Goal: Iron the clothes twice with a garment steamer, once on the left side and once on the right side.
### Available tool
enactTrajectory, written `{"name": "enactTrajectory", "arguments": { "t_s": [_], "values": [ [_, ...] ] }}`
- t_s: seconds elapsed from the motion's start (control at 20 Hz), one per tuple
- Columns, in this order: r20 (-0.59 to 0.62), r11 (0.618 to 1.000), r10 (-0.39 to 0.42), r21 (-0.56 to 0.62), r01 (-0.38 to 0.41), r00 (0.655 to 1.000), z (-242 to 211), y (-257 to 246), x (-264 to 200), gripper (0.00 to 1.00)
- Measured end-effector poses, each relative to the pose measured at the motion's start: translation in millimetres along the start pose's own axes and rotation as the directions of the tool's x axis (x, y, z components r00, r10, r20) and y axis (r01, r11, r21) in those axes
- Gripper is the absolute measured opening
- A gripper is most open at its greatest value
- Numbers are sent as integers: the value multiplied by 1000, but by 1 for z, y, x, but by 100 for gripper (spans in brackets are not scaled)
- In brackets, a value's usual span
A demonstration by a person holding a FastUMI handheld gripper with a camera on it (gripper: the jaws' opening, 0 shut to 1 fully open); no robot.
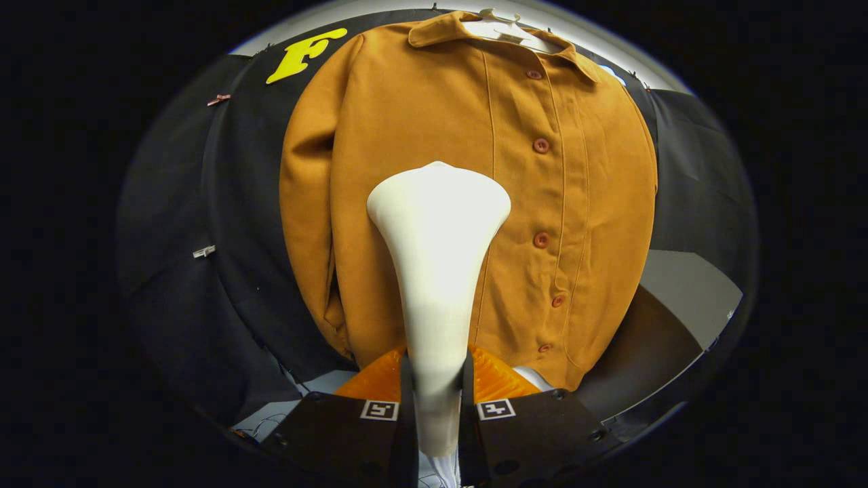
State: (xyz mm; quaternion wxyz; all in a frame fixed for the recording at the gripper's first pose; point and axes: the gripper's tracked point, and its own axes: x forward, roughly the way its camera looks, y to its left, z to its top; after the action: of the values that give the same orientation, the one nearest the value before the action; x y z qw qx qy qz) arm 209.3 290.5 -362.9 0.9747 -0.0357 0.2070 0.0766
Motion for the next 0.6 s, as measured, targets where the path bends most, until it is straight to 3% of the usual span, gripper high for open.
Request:
{"name": "enactTrajectory", "arguments": {
  "t_s": [0.6],
  "values": [
    [-91,1000,19,20,-17,996,-69,-9,1,27]
  ]
}}
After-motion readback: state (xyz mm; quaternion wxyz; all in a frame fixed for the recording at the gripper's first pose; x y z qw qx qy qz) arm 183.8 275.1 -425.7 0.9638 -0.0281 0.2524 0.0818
